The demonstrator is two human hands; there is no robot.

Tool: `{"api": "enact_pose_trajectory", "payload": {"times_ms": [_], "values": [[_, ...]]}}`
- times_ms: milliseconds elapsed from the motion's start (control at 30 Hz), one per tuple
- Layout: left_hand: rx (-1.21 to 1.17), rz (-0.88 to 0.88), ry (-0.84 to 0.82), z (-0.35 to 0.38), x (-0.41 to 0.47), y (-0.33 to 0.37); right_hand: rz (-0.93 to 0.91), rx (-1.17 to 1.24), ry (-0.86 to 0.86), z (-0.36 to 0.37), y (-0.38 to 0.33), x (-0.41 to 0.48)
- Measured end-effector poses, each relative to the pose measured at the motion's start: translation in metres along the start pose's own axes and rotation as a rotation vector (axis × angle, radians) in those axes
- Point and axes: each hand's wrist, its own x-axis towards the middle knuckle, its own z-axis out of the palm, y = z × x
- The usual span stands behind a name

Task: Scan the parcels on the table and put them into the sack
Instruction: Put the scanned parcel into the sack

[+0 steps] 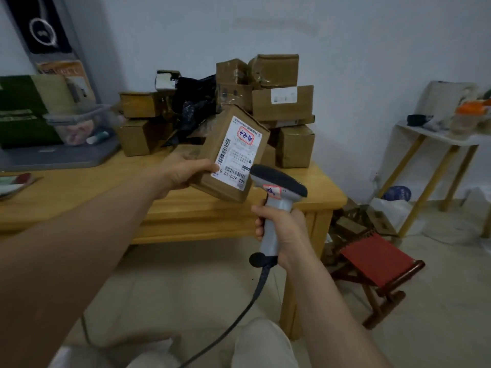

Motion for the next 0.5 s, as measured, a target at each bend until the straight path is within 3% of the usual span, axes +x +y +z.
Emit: {"api": "enact_pose_trajectory", "payload": {"times_ms": [200, 500], "values": [[0.006, -0.019, 0.125, -0.052, -0.024, -0.03, 0.05, -0.209, -0.153, 0.042, 0.015, -0.015], [-0.035, -0.065, 0.26, -0.114, -0.047, -0.07, 0.094, -0.283, -0.314, 0.093, 0.03, -0.036]]}}
